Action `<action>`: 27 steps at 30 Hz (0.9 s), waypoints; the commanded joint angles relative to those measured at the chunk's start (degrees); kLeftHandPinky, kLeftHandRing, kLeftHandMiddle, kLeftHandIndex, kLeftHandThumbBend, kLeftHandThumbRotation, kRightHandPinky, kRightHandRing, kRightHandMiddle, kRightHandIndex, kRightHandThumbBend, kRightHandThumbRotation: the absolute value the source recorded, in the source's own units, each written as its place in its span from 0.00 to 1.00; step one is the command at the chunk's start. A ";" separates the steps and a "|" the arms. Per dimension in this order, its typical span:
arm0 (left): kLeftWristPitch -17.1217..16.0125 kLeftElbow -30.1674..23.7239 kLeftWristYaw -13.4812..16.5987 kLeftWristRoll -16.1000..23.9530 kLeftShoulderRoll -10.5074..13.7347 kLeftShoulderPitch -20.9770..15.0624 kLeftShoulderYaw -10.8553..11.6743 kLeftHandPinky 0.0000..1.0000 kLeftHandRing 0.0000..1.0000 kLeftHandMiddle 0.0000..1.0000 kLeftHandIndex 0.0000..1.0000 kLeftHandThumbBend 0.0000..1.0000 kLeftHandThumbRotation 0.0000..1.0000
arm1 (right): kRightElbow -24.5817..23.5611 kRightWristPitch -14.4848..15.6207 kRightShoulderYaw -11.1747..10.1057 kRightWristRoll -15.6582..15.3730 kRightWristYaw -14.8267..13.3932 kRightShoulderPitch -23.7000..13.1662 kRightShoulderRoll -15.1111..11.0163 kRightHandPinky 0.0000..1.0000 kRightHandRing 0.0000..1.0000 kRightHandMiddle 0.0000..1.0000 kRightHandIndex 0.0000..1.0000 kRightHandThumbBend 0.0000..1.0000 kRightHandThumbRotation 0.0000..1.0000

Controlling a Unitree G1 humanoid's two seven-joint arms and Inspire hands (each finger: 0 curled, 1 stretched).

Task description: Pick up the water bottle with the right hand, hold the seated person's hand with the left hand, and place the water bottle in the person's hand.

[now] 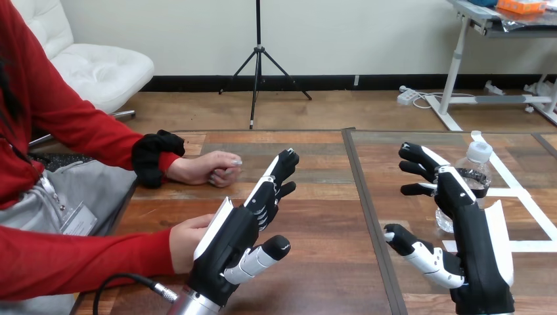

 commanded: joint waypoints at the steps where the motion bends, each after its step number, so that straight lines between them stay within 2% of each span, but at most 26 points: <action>1: -0.16 -1.98 -0.04 -0.44 -0.24 -2.69 0.44 0.95 1.00 1.00 1.00 1.00 0.86 | -2.67 0.38 -0.75 0.98 -0.21 -1.86 -0.65 0.64 0.78 0.83 0.81 1.00 0.77; 8: -0.05 -1.86 -0.12 -0.38 -0.34 -2.75 0.39 0.95 1.00 1.00 1.00 1.00 0.86 | -3.14 0.89 -1.49 1.59 -0.18 -2.01 -1.24 0.64 0.78 0.83 0.82 1.00 0.75; 17: -0.45 -1.58 0.33 0.11 -0.46 -2.94 0.37 0.94 1.00 1.00 1.00 1.00 0.86 | -2.91 1.92 -3.94 0.14 -1.89 -3.15 -2.73 0.64 0.78 0.81 0.82 1.00 0.75; 27: 0.30 -1.75 -0.17 -0.16 -0.62 -3.14 0.26 0.94 1.00 1.00 1.00 1.00 0.86 | -0.91 2.71 -6.27 0.77 -3.10 -5.41 -5.30 0.65 0.78 0.81 0.81 1.00 0.73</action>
